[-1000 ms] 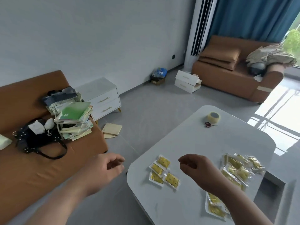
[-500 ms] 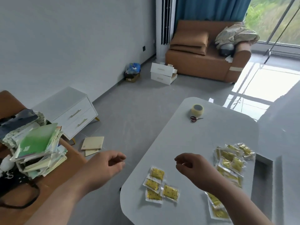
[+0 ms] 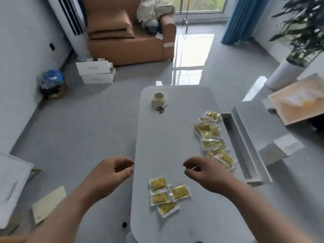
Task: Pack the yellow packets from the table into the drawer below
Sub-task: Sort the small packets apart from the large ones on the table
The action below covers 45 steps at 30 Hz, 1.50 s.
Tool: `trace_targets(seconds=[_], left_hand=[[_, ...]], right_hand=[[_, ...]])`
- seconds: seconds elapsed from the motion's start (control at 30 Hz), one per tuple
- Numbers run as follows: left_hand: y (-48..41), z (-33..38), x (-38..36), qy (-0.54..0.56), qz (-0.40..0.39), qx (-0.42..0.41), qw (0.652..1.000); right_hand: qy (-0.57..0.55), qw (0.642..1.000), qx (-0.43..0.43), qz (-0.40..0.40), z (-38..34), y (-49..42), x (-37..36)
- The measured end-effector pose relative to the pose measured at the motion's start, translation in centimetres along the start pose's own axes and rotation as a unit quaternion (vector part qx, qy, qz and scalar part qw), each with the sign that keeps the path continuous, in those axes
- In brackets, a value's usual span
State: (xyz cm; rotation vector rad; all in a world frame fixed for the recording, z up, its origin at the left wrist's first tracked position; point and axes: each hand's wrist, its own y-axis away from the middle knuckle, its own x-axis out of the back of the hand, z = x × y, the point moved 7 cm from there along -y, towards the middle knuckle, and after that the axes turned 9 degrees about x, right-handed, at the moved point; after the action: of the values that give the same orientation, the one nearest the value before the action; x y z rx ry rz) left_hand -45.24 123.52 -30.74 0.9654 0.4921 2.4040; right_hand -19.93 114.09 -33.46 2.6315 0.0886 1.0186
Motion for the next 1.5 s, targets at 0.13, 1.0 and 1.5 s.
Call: trace_targets(seconds=[0.13,1.0,1.5], left_hand=[[-4.3,-1.4,-0.6,-0.047,-0.085,-0.032,0.995],[-30.4,-23.8,-31.0,-0.386,-0.121,-0.033,0.914],[-33.0,-25.1,-31.2,-0.379,-0.091,0.002,0.921]], right_hand=[[-0.003,0.997,-0.073,0.038,1.3,-0.2,-2.8],[0.292,0.941,-0.002,-0.173,29.9,-16.8,-27.7],[0.212,0.965,-0.093,-0.124,34.1,-16.5,-28.1]])
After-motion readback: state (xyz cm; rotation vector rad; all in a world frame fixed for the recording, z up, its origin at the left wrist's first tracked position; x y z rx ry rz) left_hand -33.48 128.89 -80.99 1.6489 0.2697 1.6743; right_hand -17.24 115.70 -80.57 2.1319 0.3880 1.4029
